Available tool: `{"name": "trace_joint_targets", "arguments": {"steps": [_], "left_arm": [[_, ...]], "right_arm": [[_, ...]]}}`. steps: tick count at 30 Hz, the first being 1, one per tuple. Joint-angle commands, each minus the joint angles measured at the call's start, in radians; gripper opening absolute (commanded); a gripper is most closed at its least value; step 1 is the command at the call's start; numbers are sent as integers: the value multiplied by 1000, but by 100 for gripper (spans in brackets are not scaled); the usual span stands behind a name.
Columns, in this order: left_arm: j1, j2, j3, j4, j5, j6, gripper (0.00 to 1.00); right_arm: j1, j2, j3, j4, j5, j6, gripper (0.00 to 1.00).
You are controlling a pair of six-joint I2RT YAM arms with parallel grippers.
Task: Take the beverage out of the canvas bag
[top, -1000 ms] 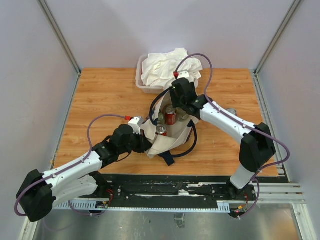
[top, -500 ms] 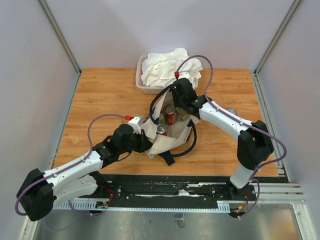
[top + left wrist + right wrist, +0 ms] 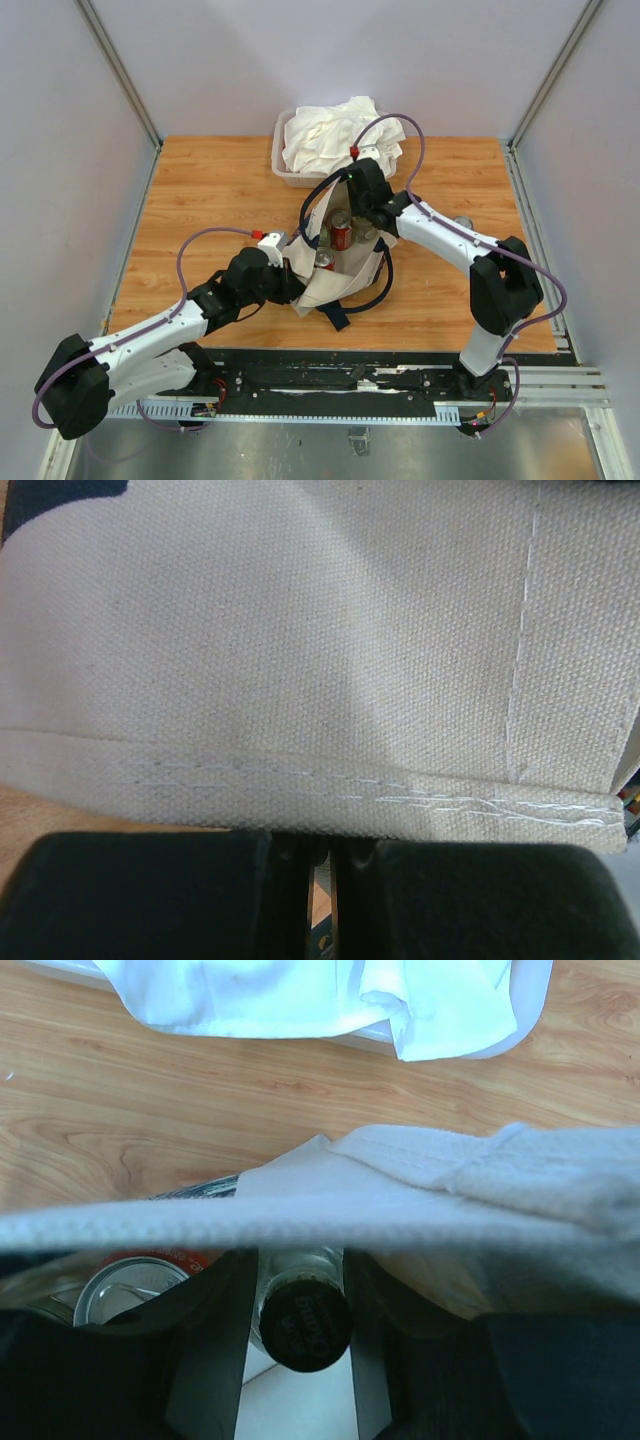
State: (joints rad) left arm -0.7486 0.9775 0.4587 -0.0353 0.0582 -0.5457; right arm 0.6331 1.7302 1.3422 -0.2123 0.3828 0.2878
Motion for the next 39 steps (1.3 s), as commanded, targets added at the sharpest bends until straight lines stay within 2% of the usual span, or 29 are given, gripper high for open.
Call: {"name": "trace_joint_targets", "arguments": {"steps": [1,3,5,6,18,30,39], "left_arm": [[2,30,-19,-124,-34,11,8],[1,30,-21,-124,-35,10,8],[1,29,-21,-124,-34,10,7],[1,29,-23,-124,-36,10,8],[1,38,-18,-121,-42,16,7],[1,52,-15,-115,-38,24,8],[1,44,-18,-124,-30,17,7]], "right_arm": [[-40,40,-26,-25,22,10,34],[-41,44,-24,-24,20,10,21],[-41,42,-22,-27,18,8,3],[-41,40,-21,-26,18,7,1],[-23,-133,20,22,-26,-150,1],[20,-325,187,-13,-111,-240,1],[42,-472,316,14,-100,-338,1]]}}
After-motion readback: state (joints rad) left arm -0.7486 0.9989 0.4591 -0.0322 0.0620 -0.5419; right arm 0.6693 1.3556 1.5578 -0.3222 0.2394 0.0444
